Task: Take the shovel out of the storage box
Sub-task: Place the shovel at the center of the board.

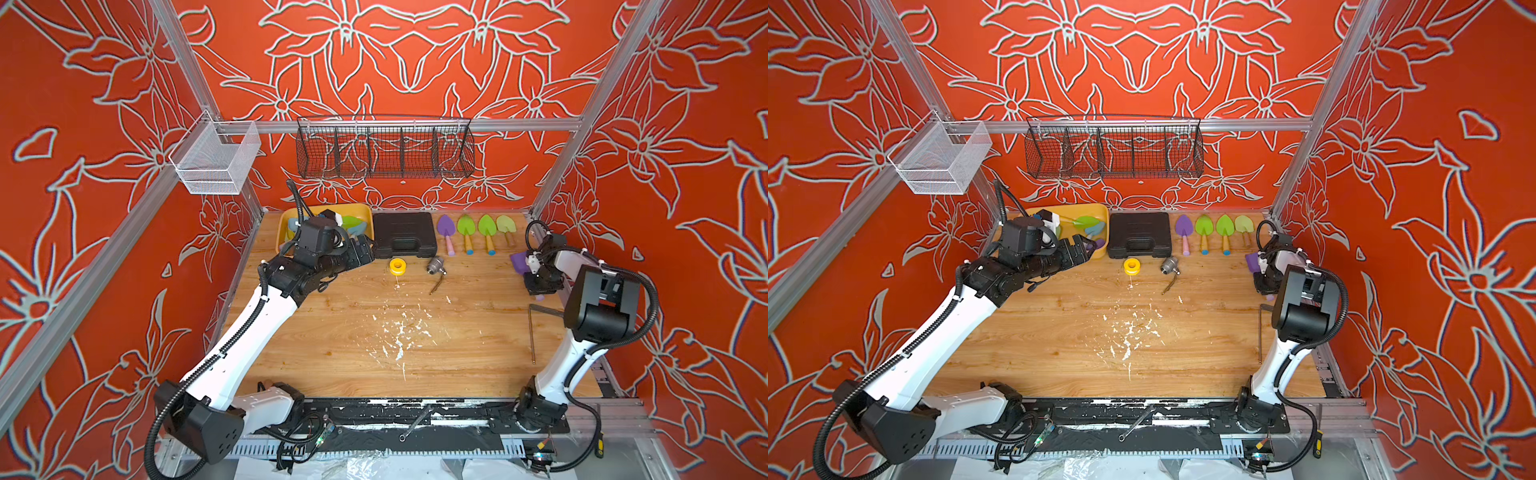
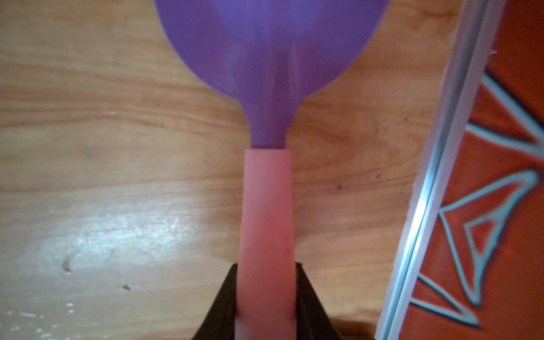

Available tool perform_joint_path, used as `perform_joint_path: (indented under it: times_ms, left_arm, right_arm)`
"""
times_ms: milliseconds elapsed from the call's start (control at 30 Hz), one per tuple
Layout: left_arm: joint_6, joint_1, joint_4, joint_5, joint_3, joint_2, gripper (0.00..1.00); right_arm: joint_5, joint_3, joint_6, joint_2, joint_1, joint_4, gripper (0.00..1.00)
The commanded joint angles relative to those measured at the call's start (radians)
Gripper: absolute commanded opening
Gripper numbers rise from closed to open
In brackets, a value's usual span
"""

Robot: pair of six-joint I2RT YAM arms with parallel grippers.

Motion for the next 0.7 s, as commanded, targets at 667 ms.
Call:
perform_joint_path:
  times_ms: [667]
  left_arm:
    - [-0.006, 0.007, -0.036, 0.006, 0.075, 0.062, 0.97]
  right_arm:
    - [0.103, 0.040, -0.050, 0.126, -0.021, 0.039, 0.00]
